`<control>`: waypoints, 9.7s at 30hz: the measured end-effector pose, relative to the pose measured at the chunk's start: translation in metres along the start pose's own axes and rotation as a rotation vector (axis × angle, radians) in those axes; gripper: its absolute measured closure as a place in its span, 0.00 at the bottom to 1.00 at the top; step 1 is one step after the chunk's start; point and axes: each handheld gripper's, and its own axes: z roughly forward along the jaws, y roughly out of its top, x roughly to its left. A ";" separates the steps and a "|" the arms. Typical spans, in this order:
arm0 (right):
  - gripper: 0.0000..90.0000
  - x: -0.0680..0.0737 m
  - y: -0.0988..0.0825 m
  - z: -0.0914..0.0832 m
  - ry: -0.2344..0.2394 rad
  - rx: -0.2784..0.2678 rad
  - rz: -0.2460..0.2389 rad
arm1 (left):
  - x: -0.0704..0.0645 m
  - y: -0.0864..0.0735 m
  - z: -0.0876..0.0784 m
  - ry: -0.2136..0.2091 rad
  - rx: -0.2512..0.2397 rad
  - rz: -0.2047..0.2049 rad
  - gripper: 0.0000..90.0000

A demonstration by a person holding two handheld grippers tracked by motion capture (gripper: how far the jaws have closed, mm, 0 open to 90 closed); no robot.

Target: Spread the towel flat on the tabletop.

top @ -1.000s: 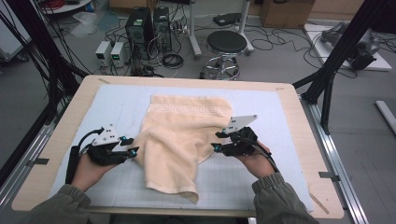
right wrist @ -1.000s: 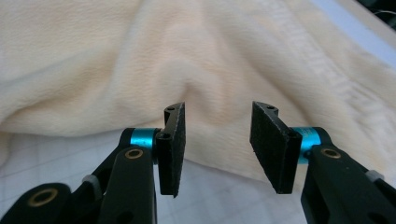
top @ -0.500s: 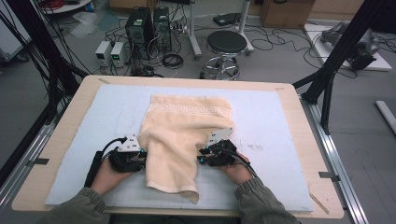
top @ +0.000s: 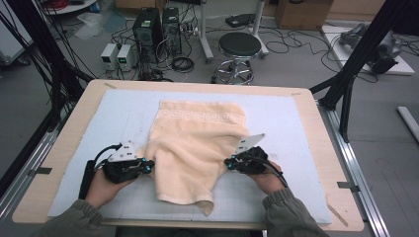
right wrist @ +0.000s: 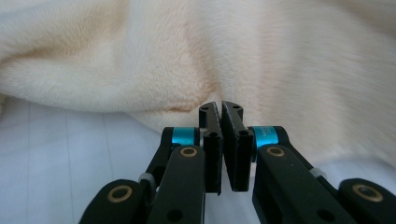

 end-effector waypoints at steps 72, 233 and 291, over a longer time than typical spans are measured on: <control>0.82 -0.017 0.001 -0.014 0.005 0.015 0.001 | 0.019 0.042 0.048 -0.045 0.077 -0.002 0.78; 0.76 0.070 -0.053 -0.068 0.057 -0.052 -0.025 | -0.068 -0.042 -0.026 -0.099 0.078 0.049 0.75; 0.34 -0.015 0.014 -0.022 -0.105 -0.166 0.132 | 0.030 0.032 0.001 0.082 -0.088 -0.052 0.48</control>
